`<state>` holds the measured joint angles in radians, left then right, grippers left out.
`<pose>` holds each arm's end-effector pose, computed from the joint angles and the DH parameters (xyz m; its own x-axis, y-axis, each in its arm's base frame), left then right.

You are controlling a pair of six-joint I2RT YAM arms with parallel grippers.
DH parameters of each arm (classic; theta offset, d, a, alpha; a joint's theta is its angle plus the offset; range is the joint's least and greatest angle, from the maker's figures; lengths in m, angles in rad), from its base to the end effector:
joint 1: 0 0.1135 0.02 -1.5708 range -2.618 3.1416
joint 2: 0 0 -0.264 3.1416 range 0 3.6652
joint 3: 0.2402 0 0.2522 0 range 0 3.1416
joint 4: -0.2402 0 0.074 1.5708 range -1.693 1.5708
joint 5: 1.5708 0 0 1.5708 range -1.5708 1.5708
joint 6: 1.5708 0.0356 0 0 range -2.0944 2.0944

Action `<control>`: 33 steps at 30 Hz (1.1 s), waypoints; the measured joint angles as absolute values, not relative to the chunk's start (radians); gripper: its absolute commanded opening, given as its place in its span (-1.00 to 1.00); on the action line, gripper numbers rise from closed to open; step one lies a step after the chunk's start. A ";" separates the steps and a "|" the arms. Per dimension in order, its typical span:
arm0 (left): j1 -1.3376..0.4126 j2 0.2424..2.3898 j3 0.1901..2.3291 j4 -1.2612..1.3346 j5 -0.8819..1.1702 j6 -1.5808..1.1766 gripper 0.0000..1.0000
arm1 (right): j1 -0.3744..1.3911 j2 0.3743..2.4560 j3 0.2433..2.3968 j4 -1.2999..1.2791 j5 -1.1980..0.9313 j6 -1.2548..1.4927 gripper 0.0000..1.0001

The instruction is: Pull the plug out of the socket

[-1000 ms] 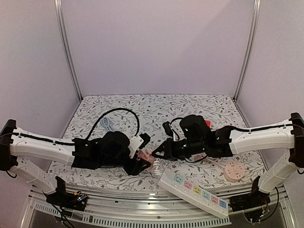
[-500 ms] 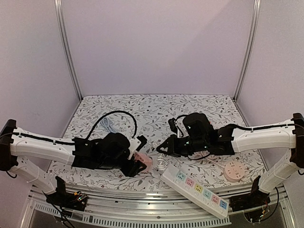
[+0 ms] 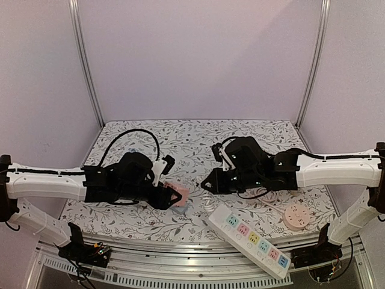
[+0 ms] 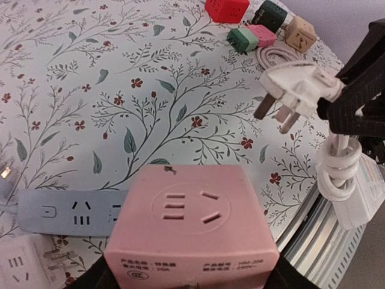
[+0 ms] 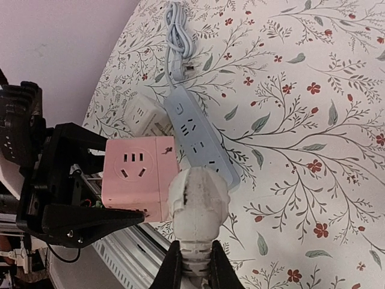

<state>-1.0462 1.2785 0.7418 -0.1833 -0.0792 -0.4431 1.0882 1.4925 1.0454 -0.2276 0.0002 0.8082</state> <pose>0.1364 -0.2301 0.2204 -0.6555 0.2795 -0.7016 0.6110 0.7423 -0.2752 0.1540 0.2939 0.2564 -0.8407 -0.0466 -0.5395 -0.4022 0.7208 0.5645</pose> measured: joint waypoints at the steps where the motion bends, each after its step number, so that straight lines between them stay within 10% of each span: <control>1: -1.038 1.278 0.746 -0.189 -0.074 -0.448 -1.00 | 1.091 1.493 1.063 -0.247 0.015 0.796 -1.00; 33: -0.927 1.571 1.044 -0.328 -0.060 -0.486 -0.96 | 0.599 1.671 1.380 -0.456 0.196 0.502 -1.00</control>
